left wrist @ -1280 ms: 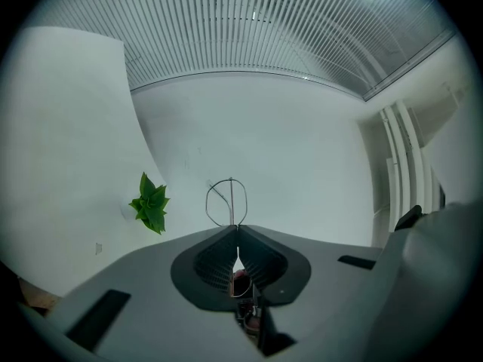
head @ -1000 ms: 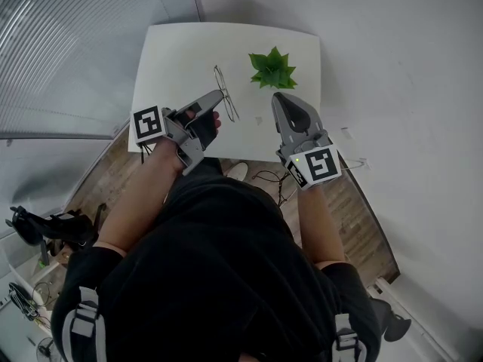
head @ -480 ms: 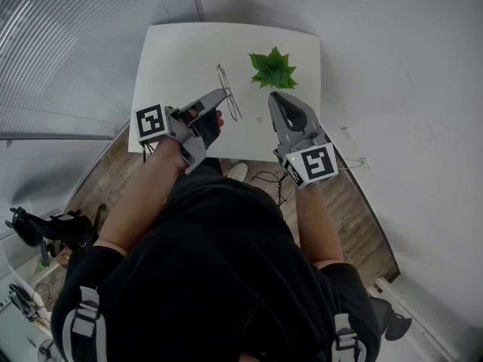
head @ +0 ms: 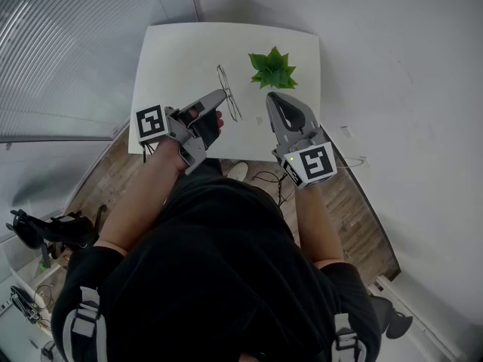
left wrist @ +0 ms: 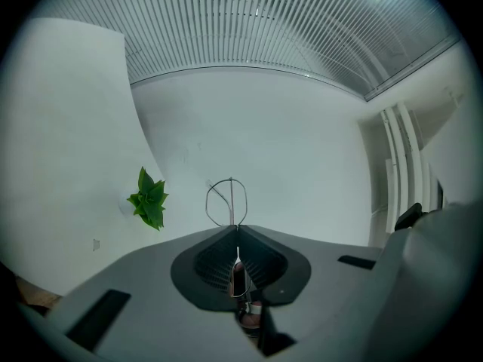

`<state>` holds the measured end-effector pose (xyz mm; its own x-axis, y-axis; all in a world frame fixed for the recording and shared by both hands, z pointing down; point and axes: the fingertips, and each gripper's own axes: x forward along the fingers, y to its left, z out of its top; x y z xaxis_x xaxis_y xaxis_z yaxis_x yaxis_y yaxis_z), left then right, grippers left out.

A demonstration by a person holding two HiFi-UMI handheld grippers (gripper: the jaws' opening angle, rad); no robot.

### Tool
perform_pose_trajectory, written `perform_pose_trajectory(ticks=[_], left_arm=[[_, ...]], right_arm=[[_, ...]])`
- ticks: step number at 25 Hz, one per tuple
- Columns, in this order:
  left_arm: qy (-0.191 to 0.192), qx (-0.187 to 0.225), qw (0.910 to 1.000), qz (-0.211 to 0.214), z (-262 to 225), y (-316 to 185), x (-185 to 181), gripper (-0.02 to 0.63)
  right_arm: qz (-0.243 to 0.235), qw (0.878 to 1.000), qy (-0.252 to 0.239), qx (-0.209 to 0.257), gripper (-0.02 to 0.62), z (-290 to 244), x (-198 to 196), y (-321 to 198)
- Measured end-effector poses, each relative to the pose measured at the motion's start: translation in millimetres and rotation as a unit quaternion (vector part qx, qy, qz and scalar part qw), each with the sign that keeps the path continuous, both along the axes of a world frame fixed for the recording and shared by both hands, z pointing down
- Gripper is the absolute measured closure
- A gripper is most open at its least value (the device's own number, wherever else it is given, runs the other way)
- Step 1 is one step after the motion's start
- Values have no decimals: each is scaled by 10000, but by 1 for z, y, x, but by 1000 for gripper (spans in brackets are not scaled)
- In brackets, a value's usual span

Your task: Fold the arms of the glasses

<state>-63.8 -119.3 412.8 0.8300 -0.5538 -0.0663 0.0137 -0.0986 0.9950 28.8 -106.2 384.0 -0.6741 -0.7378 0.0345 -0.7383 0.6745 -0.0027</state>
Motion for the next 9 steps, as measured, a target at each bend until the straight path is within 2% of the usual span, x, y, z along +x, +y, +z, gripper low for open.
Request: perform_pose_trajectory(ticks=[9], left_arm=[[-1,20,10000,16,-1,-3,-2,594]], right_arm=[[35,10000,-41,-36,584,2,-3,-3]])
